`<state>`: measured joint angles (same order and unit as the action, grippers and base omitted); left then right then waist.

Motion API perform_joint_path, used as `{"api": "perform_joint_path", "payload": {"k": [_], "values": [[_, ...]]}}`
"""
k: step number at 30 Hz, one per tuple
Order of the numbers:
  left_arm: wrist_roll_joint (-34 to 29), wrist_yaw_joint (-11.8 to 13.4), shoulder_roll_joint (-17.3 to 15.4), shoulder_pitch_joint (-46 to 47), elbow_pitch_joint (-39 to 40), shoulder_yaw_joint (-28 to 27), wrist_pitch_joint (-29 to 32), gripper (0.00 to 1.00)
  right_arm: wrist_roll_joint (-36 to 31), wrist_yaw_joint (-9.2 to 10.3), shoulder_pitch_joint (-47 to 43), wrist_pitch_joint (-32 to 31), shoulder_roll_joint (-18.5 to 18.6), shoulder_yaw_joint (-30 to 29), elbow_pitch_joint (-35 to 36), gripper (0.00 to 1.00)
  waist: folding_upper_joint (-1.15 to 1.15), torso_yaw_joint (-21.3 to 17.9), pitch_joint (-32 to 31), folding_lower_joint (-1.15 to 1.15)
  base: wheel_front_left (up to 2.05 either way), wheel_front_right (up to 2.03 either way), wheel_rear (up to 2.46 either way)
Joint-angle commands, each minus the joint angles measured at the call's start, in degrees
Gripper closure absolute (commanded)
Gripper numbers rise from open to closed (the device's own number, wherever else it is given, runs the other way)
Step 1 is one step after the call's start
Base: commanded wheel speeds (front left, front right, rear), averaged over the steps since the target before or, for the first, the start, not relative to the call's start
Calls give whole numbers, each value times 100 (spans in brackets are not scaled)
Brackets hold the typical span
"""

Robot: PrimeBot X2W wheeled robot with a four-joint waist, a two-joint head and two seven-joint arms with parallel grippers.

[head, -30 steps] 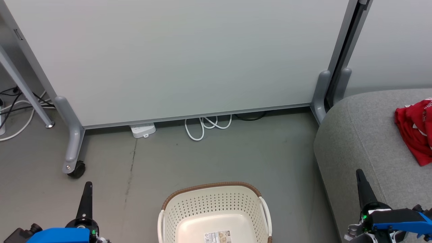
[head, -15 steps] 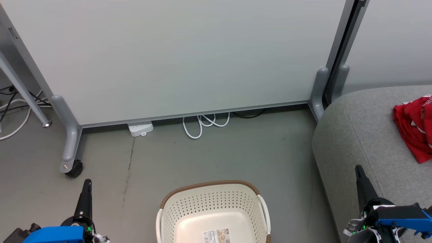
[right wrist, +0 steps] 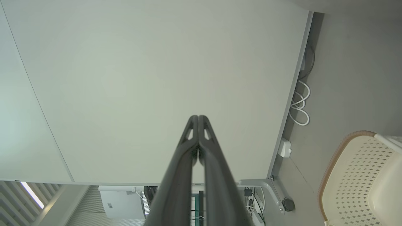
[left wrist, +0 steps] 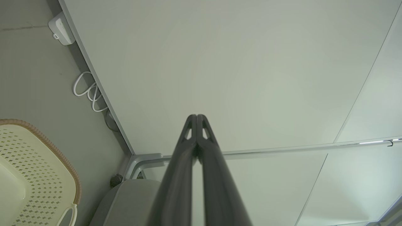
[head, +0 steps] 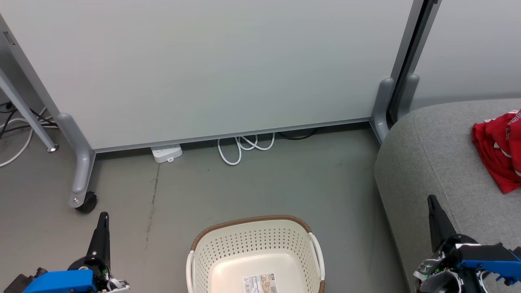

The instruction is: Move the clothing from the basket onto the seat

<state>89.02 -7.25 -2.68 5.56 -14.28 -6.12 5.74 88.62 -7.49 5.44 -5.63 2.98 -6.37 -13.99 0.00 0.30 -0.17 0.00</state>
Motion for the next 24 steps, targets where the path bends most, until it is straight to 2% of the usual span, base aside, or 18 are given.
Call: {"api": "perform_joint_path", "payload": {"k": [1, 8, 24], "values": [[109, -39, -35, 84, 34, -41, 33, 100, 135, 0, 87, -46, -15, -16, 2, 100, 0, -6, 6, 0, 0, 0, 0], [364, -41, -36, 104, 31, -58, 105, 100, 412, 0, 115, -117, -19, -27, -8, 100, 0, -30, 34, 0, 0, 0, 0], [346, -41, -35, 102, 31, -54, 103, 100, 388, 0, 113, -109, -18, -24, -7, 100, 0, -30, 35, 0, 0, 0, 0]]}}
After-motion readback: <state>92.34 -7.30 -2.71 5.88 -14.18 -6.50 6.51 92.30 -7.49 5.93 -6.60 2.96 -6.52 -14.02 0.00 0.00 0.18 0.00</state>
